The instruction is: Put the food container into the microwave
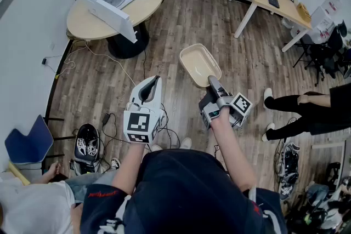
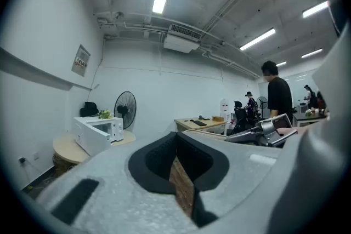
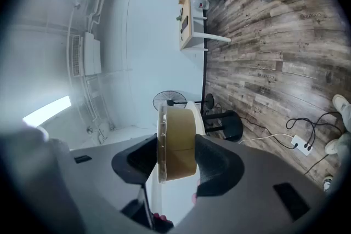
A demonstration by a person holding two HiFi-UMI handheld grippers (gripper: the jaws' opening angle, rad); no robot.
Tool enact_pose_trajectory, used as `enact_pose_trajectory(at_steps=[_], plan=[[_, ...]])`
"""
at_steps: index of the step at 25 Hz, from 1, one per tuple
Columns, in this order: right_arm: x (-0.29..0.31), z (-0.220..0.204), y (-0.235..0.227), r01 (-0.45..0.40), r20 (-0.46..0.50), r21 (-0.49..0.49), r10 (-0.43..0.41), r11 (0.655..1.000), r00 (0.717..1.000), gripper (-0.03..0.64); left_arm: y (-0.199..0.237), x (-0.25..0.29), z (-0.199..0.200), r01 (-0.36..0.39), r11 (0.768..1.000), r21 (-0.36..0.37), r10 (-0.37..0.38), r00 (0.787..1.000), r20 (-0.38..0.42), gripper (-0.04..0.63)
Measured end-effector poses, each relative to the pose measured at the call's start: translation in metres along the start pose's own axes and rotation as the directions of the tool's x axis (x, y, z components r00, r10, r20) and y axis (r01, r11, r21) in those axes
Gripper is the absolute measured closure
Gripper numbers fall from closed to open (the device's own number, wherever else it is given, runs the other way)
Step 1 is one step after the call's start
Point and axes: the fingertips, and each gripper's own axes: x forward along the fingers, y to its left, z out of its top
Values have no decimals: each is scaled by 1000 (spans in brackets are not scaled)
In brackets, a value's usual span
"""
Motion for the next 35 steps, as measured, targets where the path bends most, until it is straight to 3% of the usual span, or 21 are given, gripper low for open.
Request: enact_pose_trajectory(at_steps=[35], plan=[[50, 87, -31, 21, -81, 50, -17, 999, 997, 414, -31, 99, -29, -39, 999, -22, 38, 997, -67, 578]])
